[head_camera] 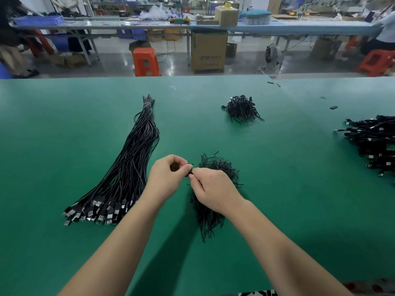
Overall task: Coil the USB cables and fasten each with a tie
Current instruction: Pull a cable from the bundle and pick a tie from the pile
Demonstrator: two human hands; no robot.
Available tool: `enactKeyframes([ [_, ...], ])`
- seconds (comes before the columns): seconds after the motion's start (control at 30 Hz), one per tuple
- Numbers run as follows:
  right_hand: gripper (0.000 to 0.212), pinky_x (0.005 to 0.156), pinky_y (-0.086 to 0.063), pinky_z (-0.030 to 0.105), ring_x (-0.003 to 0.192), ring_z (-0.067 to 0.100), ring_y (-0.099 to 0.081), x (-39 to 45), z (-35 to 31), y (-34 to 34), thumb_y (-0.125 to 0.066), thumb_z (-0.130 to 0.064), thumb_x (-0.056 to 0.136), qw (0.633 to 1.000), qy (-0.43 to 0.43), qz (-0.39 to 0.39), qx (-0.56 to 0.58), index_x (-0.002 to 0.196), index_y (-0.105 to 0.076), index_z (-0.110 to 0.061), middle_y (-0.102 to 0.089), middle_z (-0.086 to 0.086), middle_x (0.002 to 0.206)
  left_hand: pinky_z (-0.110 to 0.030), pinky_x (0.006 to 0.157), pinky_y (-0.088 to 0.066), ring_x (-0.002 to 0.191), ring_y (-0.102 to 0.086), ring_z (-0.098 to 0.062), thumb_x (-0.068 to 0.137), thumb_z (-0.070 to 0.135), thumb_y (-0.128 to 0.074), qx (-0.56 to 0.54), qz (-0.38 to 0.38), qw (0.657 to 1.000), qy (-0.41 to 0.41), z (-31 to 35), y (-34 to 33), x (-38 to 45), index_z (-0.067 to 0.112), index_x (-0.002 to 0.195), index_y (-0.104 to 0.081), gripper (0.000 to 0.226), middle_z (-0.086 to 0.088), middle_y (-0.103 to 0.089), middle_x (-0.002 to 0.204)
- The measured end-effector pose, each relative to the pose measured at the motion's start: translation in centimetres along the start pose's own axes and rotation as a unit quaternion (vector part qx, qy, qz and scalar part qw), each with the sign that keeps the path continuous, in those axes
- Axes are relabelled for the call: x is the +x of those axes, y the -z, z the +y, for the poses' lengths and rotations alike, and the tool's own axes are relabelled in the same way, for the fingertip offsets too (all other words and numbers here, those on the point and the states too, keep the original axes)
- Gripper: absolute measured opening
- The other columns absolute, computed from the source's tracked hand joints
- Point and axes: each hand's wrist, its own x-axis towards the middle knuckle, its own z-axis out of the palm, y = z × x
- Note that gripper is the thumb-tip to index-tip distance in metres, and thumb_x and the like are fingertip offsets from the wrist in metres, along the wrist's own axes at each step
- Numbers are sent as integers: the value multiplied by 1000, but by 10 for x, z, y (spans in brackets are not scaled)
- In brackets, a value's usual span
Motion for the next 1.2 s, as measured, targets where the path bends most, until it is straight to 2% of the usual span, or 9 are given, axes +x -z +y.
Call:
enactKeyframes([
  [0.13,28,54,-33,34,54,23,-39,2,-2,0,-52,-19,98,999,11,13,-36,74,-38,-18,-38,-6,63,-20,69,-40,77,-60,-6,89,32,-72,116,67,989,-56,-1,4,0,18,79,-70,18,5,-65,82],
  [0.23,27,55,-33,34,54,28,-44,6,0,-3,-51,-19,98,999,-1,-2,-54,72,-43,-15,-46,0,62,-34,75,-45,78,-59,-16,96,44,-58,165,56,981,-81,0,3,-4,18,71,-69,37,1,-62,79],
  [0.3,23,57,-36,35,59,33,-54,6,1,-5,-49,-19,98,998,-7,-15,-65,78,-55,-10,-58,8,69,-35,72,-48,75,-60,-15,94,47,-60,195,36,976,-90,3,4,-6,28,67,-66,33,5,-62,77],
  [0.37,22,57,-38,36,62,34,-57,5,1,-5,-49,-18,98,997,-7,-15,-74,83,-61,-7,-62,10,73,-34,76,-52,79,-63,-15,92,41,-63,222,10,971,-91,5,7,-6,29,81,-76,20,7,-68,83],
  [0.5,23,58,-38,35,64,33,-59,4,-1,-7,-47,-19,100,994,7,-21,-108,87,-62,-7,-63,9,76,-35,80,-54,86,-65,-15,91,28,-64,273,-16,958,-83,7,9,-4,27,97,-78,15,6,-72,94],
  [0.67,27,62,-37,36,74,32,-62,7,-5,-11,-41,-24,103,990,4,-42,-136,95,-62,-9,-66,8,88,-34,72,-56,80,-65,-17,90,24,-62,297,5,951,-80,6,6,-5,25,93,-76,14,8,-72,86],
  [0.9,21,48,-32,30,52,28,-59,6,-7,-15,-56,-22,96,980,28,-30,-196,80,-63,-12,-63,4,68,-37,77,-53,89,-62,-21,96,26,-57,347,-14,933,-92,-4,5,0,21,95,-68,12,3,-66,96],
  [1.1,24,57,-32,32,72,28,-65,14,-6,-15,-45,-34,99,972,-16,-74,-225,89,-61,-18,-65,0,81,-29,61,-38,90,-55,-18,95,14,-48,472,-17,854,-217,-16,3,-2,20,99,-48,7,5,-52,92],
  [1.2,35,65,-41,33,87,24,-67,23,-4,-5,-52,-56,93,979,-60,-72,-180,106,-65,-27,-71,-3,91,-34,58,-32,75,-53,-23,97,18,-48,435,-20,874,-214,-18,9,-1,23,93,-39,11,8,-46,79],
])
